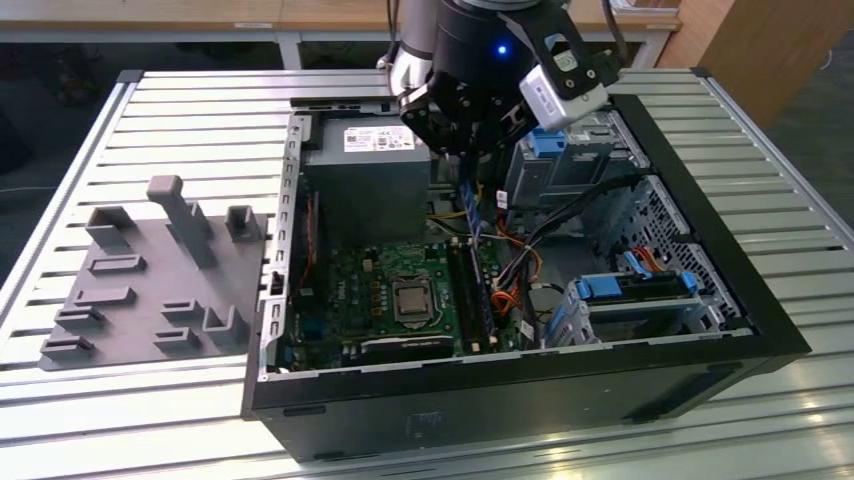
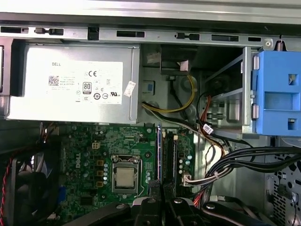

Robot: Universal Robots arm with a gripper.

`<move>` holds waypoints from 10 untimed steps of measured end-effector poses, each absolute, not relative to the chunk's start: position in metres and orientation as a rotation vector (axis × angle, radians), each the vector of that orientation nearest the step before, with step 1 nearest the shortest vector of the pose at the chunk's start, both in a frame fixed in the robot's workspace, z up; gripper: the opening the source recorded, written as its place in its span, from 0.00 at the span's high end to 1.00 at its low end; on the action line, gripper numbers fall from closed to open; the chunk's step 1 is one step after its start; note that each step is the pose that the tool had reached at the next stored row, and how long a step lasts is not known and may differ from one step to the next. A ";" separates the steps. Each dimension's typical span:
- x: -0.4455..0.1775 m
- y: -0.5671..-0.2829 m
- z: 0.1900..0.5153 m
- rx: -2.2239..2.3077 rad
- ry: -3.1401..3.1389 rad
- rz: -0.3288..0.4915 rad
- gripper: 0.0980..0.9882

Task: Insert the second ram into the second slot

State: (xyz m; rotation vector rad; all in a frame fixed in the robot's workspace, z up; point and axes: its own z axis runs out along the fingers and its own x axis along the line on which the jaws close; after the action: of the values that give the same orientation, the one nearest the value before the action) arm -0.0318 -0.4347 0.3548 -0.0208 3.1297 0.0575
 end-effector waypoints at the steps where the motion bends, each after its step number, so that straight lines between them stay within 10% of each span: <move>1: -0.032 -0.435 0.354 -0.021 3.130 0.057 0.96; 10: -0.032 -0.435 0.344 -0.021 3.130 0.057 0.96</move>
State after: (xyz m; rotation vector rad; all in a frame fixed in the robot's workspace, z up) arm -0.0318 -0.4347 0.3440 -0.0209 3.1296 0.0574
